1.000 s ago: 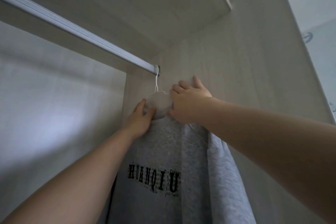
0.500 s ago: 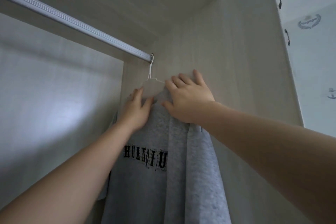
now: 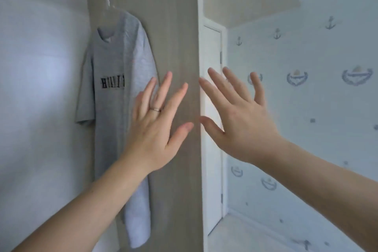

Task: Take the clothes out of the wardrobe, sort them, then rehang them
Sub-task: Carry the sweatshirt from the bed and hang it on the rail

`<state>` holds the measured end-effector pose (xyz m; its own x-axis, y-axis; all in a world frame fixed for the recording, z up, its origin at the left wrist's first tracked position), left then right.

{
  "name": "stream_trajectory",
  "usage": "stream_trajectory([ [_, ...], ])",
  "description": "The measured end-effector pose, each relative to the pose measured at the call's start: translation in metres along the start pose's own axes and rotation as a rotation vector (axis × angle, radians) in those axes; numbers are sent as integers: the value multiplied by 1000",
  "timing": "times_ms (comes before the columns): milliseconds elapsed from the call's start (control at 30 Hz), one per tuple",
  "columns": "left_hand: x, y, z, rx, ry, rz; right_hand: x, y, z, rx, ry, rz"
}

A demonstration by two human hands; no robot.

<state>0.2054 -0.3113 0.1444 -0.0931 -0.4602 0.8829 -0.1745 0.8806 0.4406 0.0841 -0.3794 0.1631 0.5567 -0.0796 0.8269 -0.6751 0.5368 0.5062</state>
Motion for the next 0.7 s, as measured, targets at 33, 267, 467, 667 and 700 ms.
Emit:
stream_trajectory([
  [33,-11,-10,26,-11,-12,-44,-28,1,14,11,-32,-48],
  [267,-83,-111,206,-245,-61,-305,-233,8,122,-84,-280,-390],
  [467,-132,-200,349,-453,-98,-562,-412,36,191,-156,-574,-603],
  [667,-177,-274,499,-682,-248,-782,-574,85,240,-230,-953,-749],
  [700,-183,-285,525,-719,-280,-808,-600,93,246,-246,-1013,-775],
])
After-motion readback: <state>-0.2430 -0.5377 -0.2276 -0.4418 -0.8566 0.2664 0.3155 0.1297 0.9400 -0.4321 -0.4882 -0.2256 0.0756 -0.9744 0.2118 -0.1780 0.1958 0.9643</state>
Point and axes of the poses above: each hand's wrist, its own x-axis towards the middle knuckle, its own y-axis out of the back of the hand, z = x × y, the point moved 10 cm from there along x, towards the middle knuckle, and after that the axes turned 3 degrees about -z, right-handed, at the moved point
